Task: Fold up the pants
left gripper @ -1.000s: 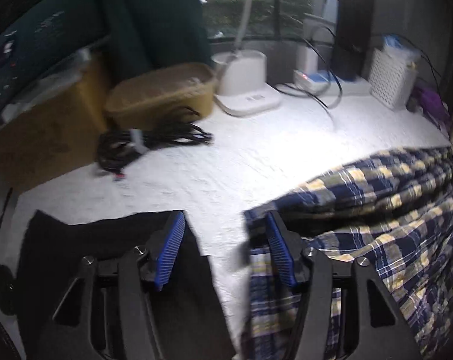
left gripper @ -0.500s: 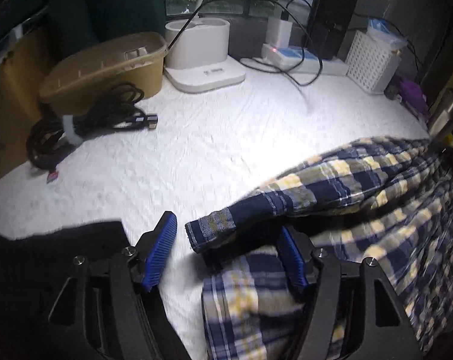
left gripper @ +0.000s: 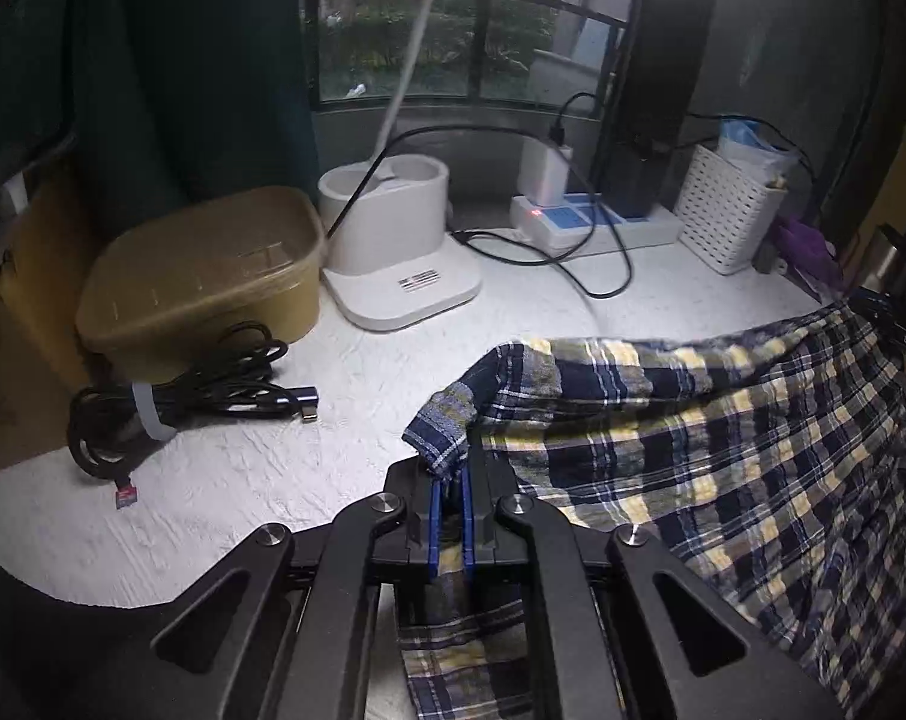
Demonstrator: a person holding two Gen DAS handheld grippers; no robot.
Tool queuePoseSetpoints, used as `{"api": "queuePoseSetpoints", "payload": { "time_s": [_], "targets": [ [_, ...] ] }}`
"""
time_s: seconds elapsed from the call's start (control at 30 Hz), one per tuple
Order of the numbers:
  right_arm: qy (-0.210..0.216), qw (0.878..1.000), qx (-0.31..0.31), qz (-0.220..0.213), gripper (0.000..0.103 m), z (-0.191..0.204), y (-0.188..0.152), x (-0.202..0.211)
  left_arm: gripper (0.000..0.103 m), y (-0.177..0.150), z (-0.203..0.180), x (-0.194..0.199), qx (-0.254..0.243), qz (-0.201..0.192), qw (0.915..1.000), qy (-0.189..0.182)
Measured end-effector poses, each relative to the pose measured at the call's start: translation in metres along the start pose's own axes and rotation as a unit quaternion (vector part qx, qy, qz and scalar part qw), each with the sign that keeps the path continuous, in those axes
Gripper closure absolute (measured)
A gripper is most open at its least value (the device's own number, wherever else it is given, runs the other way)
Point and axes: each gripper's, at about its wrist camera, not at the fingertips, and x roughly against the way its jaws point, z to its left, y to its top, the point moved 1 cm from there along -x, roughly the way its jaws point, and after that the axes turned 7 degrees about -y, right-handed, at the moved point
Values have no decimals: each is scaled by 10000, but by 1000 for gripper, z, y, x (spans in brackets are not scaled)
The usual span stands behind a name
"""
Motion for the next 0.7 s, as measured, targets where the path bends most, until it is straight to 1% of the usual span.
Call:
{"api": "queuePoseSetpoints", "payload": {
  "time_s": [0.03,0.07,0.1,0.17,0.2,0.23,0.27,0.3,0.33,0.37,0.4,0.43,0.53,0.6,0.63,0.67,0.7],
  "targets": [
    [1,9999,-13,102,79,0,-2,-9,99,-3,1,-4,75,168,9998,37],
    [-12,9998,-19,212,79,0,-6,-18,94,-8,2,-10,106,324,9993,119],
    [-25,9994,-13,343,79,1,-11,-28,94,-14,4,-14,111,451,9987,217],
    [-28,9980,30,626,79,3,-22,-44,94,-30,9,-26,176,828,9952,484],
    [-24,9973,31,737,79,4,-28,-49,90,-33,9,-21,186,686,9964,473],
    [-11,9971,14,764,75,5,-31,-50,77,-36,9,-17,267,767,9955,489],
    [-28,9974,-28,719,71,3,-32,-48,59,-40,11,-11,367,815,9947,507],
    [-78,9969,-28,778,67,1,-32,-48,49,-43,12,-5,439,813,9942,549],
    [-126,9966,-24,815,54,-2,-33,-47,35,-47,12,3,490,768,9942,575],
    [-203,9964,-44,826,34,-4,-33,-45,34,-51,11,12,513,716,9944,579],
    [-256,9964,-89,806,27,-8,-34,-40,34,-55,9,20,514,690,9948,552],
    [-226,9967,-142,773,22,-11,-36,-34,34,-59,6,28,496,669,9953,499],
    [-65,9969,-274,740,22,-16,-42,-17,34,-71,-5,41,392,687,9965,287],
    [107,9965,-342,753,22,-15,-49,-5,35,-81,-14,40,220,781,9963,296],
    [203,9962,-350,766,23,-13,-52,-1,38,-83,-19,38,140,827,9959,327],
    [307,9960,-330,771,23,-10,-57,5,58,-87,-24,37,82,842,9959,320],
    [354,9957,-282,803,24,-2,-59,6,70,-92,-28,38,68,894,9956,268]
  ]
}}
